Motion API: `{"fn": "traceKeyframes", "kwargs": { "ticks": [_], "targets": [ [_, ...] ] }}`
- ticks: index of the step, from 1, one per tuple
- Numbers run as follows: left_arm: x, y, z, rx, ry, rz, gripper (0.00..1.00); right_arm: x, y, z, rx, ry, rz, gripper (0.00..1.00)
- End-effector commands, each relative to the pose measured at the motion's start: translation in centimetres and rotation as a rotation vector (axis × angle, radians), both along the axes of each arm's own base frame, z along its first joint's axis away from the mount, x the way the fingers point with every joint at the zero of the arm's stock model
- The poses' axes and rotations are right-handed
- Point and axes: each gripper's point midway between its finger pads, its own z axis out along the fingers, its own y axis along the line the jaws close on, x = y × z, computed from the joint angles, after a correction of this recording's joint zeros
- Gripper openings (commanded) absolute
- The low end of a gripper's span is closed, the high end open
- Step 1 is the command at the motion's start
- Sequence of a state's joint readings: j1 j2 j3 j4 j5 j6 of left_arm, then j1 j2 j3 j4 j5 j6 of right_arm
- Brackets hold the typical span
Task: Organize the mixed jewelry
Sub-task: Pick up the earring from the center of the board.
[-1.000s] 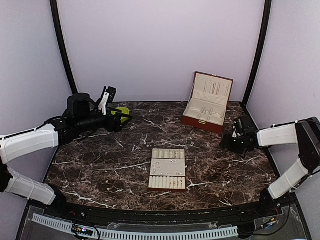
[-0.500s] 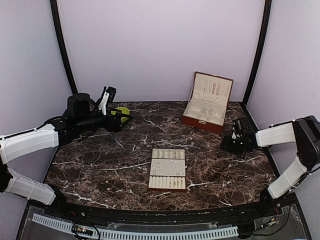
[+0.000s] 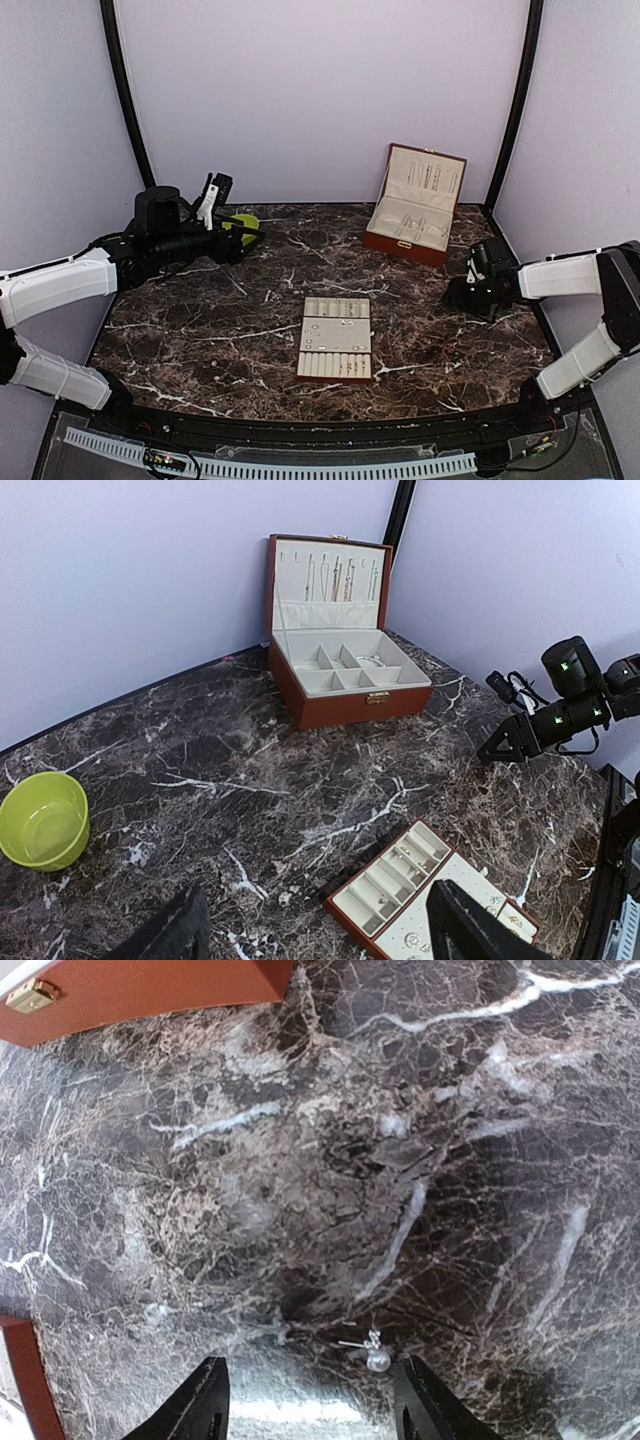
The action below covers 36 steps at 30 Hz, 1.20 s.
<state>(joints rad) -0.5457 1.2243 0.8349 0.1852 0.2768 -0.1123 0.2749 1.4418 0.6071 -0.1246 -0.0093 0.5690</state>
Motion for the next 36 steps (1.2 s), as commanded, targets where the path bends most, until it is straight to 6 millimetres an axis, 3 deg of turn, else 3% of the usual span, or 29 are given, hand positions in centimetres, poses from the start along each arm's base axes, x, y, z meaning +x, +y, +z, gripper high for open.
{"fn": "traceKeyframes", "kwargs": {
  "ticks": [1,21,36],
  "targets": [
    [-0.1,0.1,0.1,-0.007,-0.007,-0.004,0.77,-0.3,-0.2,0.1,-0.014,0.000,0.009,0.55],
    [0.0,0.2,0.1,-0.003,-0.010,0.001,0.77,0.5,-2.0,-1.0,-0.137,0.012,-0.014,0.24],
    [0.0,0.2,0.0,-0.003,-0.009,0.001,0.77,0.5,-2.0,-1.7,-0.171,0.044,0.006,0.15]
  ]
}}
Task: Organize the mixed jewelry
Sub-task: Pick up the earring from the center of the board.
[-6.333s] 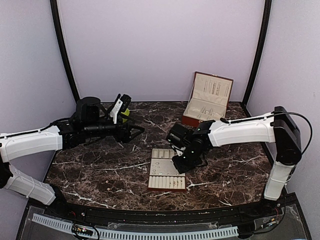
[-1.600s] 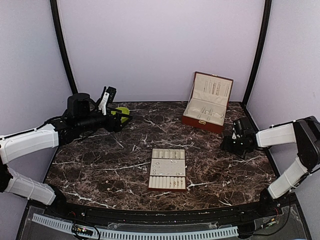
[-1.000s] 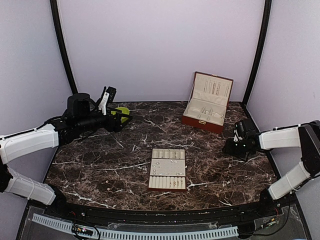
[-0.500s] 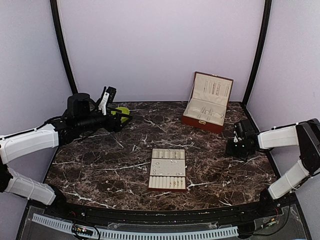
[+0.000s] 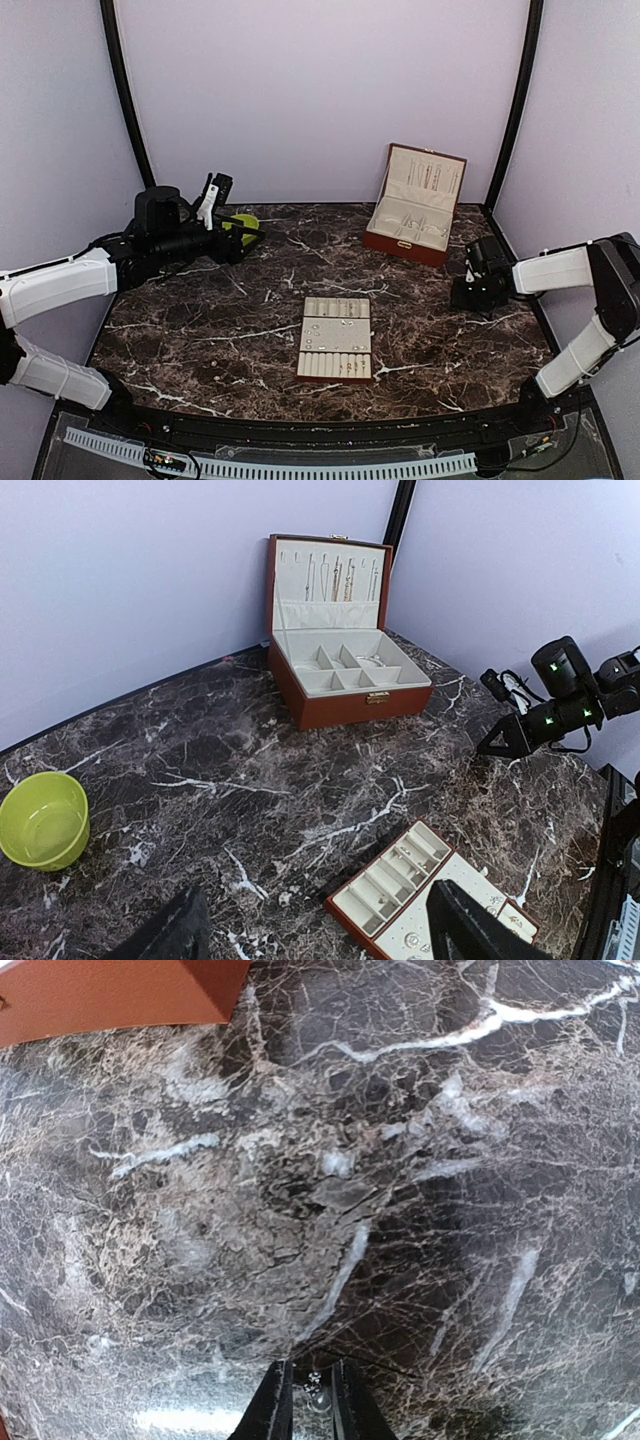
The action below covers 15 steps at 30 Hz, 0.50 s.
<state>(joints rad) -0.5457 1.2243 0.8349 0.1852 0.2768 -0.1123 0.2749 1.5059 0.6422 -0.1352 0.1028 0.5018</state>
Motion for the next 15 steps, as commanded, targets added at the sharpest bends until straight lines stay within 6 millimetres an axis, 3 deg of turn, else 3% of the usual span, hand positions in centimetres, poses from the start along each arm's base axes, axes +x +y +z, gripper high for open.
{"fn": "traceKeyframes", "kwargs": {
  "ticks": [1,15],
  "targets": [
    [0.02,0.18,0.03,-0.003,-0.009,0.001,0.77,-0.50,-0.26,-0.82,-0.043,0.045,0.006,0.15],
    [0.00,0.17,0.01,-0.006,-0.005,0.000,0.77,-0.93,-0.14,-1.64,-0.153,0.086,0.006,0.09]
  ]
}}
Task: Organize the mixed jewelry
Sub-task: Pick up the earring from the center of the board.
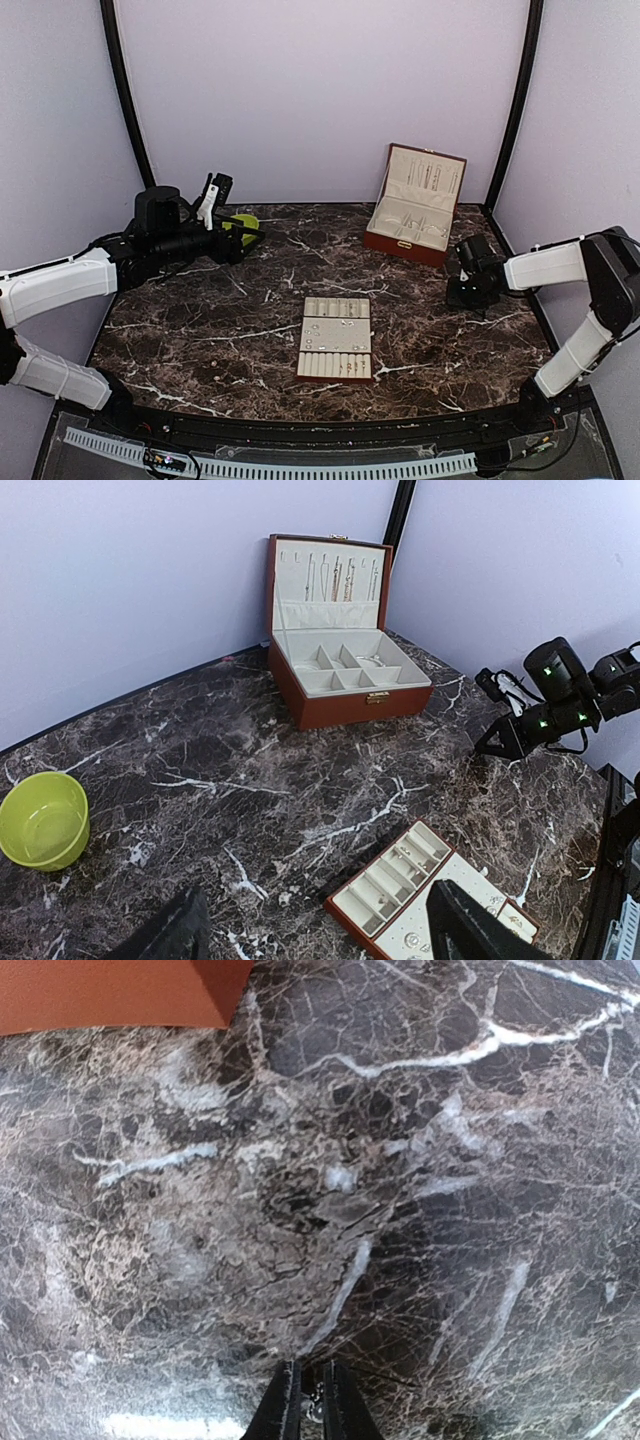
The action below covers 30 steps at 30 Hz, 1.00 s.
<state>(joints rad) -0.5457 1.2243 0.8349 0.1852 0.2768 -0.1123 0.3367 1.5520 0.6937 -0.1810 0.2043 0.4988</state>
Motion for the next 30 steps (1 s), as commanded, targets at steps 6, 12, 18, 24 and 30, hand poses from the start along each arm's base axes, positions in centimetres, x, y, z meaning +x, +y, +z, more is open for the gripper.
{"fn": "traceKeyframes", "kwargs": {
  "ticks": [6,12,18,24,30],
  "targets": [
    [-0.1,0.2,0.2,-0.009,-0.011,-0.001,0.77,-0.9,-0.7,-0.9,-0.065,0.052,-0.031,0.05],
    [0.0,0.1,0.0,-0.004,-0.009,-0.001,0.77,-0.3,0.2,0.5,-0.005,-0.005,-0.026,0.01],
    [0.1,0.1,-0.3,0.000,-0.004,0.000,0.77,0.0,0.6,1.4,0.027,-0.048,-0.014,0.00],
    [0.1,0.1,-0.3,0.004,-0.004,-0.003,0.77,-0.1,0.8,1.3,0.037,-0.053,-0.007,0.00],
    [-0.7,-1.1,0.2,-0.023,-0.017,-0.085,0.77,0.1,3.9,3.3,0.124,-0.117,0.108,0.00]
  ]
}}
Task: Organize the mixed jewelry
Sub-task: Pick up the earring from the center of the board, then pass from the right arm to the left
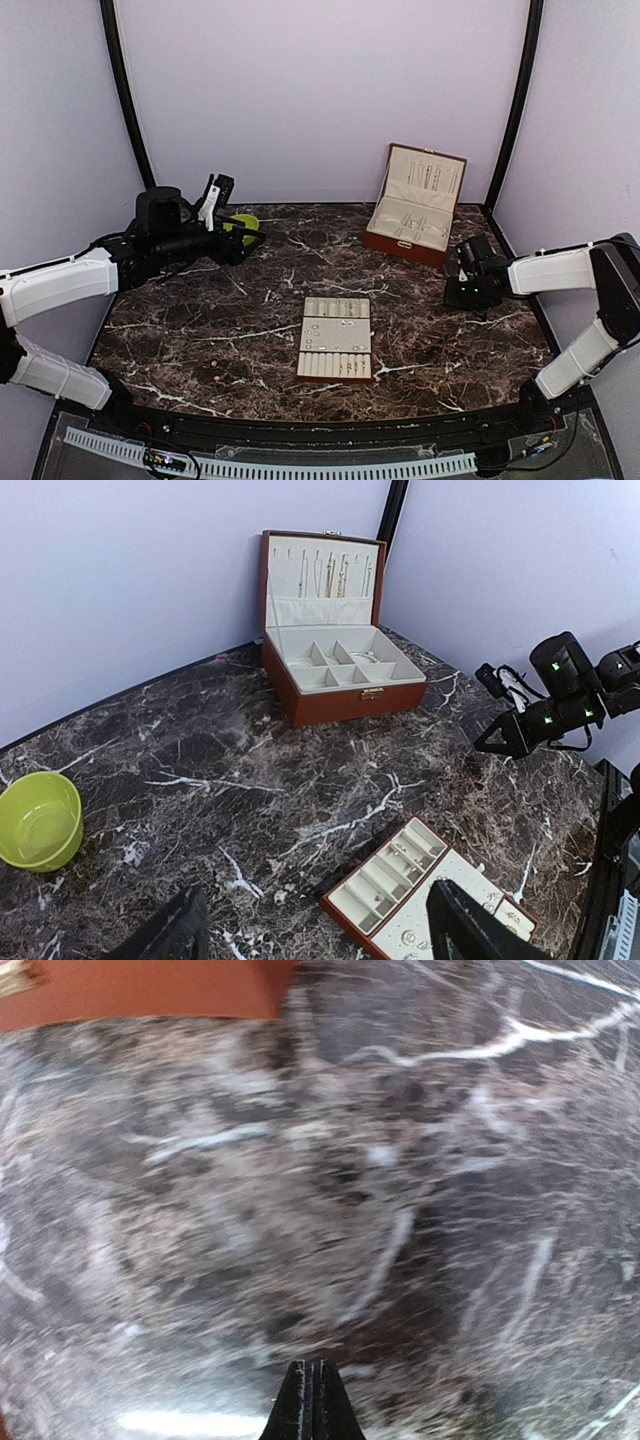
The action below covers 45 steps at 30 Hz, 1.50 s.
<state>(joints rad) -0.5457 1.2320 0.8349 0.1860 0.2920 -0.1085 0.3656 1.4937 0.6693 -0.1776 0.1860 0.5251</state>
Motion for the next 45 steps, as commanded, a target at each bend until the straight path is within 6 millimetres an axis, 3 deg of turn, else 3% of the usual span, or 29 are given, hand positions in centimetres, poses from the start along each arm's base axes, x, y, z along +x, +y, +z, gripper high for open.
{"fn": "traceKeyframes", "kwargs": {
  "ticks": [1,4,13,17,24,30,35,45],
  "targets": [
    [-0.8,-1.2,0.5,-0.037,-0.019,-0.084,0.77,0.7,3.7,2.7,0.108,-0.103,0.126,0.00],
    [-1.7,-3.1,0.2,-0.053,-0.011,-0.163,0.77,0.6,6.1,4.6,0.167,-0.164,0.212,0.00],
    [-5.9,-12.3,-1.9,-0.017,0.079,-0.476,0.76,-0.9,14.6,10.1,0.299,-0.303,0.462,0.00],
    [-6.6,-14.4,-3.5,-0.055,0.196,-0.541,0.75,-2.1,18.8,12.2,0.349,-0.345,0.560,0.00],
    [-7.0,-15.7,-6.6,-0.086,0.366,-0.555,0.73,-4.2,25.3,14.4,0.395,-0.371,0.684,0.00],
    [-7.0,-15.6,-8.3,-0.067,0.429,-0.529,0.73,-5.5,28.9,14.7,0.391,-0.366,0.757,0.00],
    [-6.9,-15.4,-8.5,-0.059,0.433,-0.511,0.67,-5.5,30.0,14.3,0.341,-0.365,0.770,0.00],
    [-6.3,-14.9,-8.4,-0.056,0.416,-0.462,0.29,-5.6,30.2,14.7,0.322,-0.377,0.777,0.00]
  ]
}}
